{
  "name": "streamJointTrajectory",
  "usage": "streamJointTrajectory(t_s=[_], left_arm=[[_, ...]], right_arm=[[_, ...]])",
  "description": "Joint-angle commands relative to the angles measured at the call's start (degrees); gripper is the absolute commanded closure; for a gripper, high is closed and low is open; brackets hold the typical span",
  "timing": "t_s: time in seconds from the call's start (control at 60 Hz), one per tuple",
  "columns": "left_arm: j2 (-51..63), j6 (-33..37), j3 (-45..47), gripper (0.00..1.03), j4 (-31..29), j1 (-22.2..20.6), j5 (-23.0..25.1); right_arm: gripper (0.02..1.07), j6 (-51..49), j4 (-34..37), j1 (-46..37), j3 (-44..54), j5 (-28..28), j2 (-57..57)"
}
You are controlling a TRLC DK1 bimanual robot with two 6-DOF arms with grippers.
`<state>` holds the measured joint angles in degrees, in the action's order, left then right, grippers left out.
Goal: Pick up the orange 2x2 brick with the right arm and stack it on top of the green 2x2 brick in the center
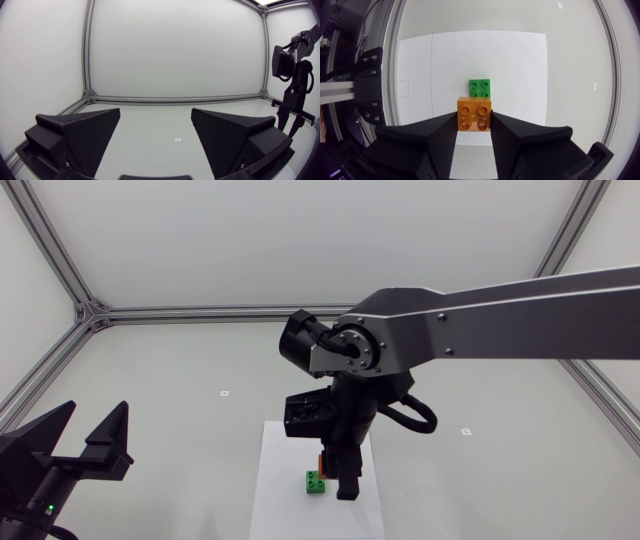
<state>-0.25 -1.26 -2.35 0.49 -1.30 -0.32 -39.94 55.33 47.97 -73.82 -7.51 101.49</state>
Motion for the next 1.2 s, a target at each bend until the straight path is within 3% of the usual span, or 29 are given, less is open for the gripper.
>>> streamJointTrajectory(t_s=[0.0,0.317,1.183], left_arm=[[-0.5,0.7,2.3,0.04,-0.8,0.2,0.2],[-0.5,0.7,2.3,0.04,-0.8,0.2,0.2],[-0.5,0.7,2.3,0.04,-0.8,0.2,0.2]], right_arm=[[1.01,-2.0,1.0,0.8,-1.7,-0.3,2.7],[1.01,-2.8,0.7,1.5,-5.2,0.3,8.1],[1.01,-2.2,-3.1,3.2,-2.5,3.2,10.7]])
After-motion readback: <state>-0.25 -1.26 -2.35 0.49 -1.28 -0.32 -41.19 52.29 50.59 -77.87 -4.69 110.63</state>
